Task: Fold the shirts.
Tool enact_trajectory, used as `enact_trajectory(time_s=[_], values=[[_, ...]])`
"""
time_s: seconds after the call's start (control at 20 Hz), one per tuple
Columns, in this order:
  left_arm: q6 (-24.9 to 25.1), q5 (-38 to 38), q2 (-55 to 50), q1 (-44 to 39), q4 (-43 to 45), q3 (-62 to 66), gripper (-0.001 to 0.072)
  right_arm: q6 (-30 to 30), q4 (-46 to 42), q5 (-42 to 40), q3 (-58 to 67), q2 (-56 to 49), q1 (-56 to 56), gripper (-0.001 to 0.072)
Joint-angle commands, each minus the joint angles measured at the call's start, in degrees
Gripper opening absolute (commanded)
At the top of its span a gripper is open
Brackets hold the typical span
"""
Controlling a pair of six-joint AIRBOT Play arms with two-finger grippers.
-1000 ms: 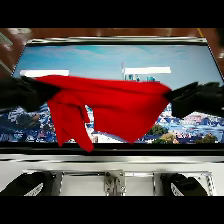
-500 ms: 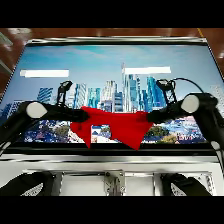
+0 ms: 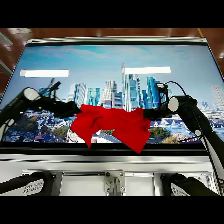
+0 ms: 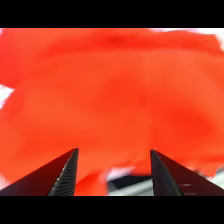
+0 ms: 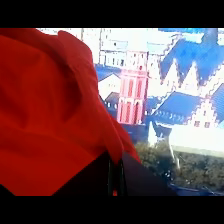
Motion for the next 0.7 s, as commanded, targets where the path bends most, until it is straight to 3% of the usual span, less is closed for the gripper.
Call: enact_trajectory(time_s=[0.0, 0.1, 0.3, 0.65], values=[[0.24, -15.72, 4.44, 11.30, 2.73, -3.56, 0.0556, 0.63, -0.02, 0.26, -0.11, -0.48, 0.07, 0.0057], [0.13, -13.09, 11.19, 11.02, 2.32, -12.20, 0.0655, 0.61, 0.22, 0.48, -0.11, -0.48, 0.07, 0.0057], [-0.31, 0.74, 19.78, 2.32, -7.37, -29.11, 0.0670, 0.61, 1.09, 0.22, -0.11, -0.50, 0.07, 0.0057], [-0.24, 17.97, 9.79, -10.16, -15.65, -32.44, 0.0669, 0.61, 1.09, 0.94, -0.11, -0.48, 0.07, 0.0057]])
